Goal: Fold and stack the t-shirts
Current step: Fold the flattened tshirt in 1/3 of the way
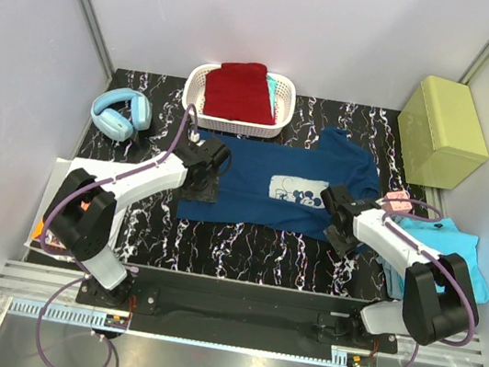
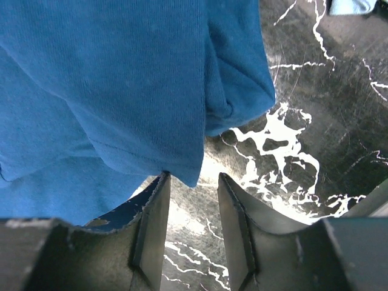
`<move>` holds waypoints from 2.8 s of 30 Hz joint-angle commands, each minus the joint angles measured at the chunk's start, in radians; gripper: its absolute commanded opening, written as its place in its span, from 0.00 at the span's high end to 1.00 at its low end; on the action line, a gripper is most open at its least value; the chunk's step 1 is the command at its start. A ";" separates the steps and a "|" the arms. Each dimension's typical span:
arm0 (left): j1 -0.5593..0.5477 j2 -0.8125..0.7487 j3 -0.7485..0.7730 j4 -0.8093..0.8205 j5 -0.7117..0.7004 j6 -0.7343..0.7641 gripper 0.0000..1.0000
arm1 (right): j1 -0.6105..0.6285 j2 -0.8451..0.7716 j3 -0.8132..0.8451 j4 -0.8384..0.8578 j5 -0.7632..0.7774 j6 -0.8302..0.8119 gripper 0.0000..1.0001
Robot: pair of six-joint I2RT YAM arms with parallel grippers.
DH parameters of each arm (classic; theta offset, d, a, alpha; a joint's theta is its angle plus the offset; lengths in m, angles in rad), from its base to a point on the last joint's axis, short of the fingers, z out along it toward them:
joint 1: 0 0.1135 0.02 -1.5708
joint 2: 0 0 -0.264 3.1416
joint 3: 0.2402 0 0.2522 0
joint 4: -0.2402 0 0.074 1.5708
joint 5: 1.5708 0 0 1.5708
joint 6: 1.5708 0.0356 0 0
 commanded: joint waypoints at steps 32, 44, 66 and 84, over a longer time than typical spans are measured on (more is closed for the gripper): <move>-0.014 0.020 0.034 0.025 0.017 0.011 0.45 | -0.004 -0.115 0.209 -0.030 0.211 -0.195 1.00; -0.017 0.003 0.025 0.013 0.002 0.013 0.45 | -0.039 0.029 0.321 0.025 0.274 -0.305 1.00; -0.018 0.014 0.018 0.014 0.005 0.013 0.45 | -0.230 0.388 0.610 0.207 0.244 -0.522 1.00; -0.018 0.054 0.032 0.013 0.011 0.015 0.45 | -0.323 0.606 0.811 0.266 0.253 -0.591 1.00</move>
